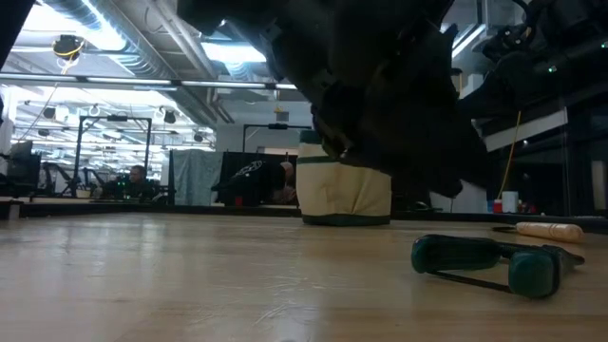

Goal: Pick & Place Garden tools in Gardening bag
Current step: Put the fruit pruner into the green gardening bag

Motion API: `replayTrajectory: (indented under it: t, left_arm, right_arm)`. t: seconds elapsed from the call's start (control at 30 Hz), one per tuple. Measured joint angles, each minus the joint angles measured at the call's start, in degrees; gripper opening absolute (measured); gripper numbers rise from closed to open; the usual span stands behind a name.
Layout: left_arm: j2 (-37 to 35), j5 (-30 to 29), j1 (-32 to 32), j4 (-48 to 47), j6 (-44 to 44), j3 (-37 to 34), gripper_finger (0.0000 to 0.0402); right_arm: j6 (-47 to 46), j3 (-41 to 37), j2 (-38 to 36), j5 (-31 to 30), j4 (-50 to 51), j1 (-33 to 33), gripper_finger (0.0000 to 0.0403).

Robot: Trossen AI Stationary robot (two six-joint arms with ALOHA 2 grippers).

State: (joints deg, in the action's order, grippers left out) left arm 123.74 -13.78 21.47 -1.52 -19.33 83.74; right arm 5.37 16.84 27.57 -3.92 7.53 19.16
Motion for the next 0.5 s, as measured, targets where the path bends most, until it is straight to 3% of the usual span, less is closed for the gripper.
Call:
replayTrajectory:
  t: [0.5]
  left_arm:
    - [0.0, -0.5, 0.0, -2.2, -0.9, -0.1, 0.0184]
  right_arm:
    - [0.0, 0.0, 0.0, 0.0, 0.0, 0.0, 0.0186]
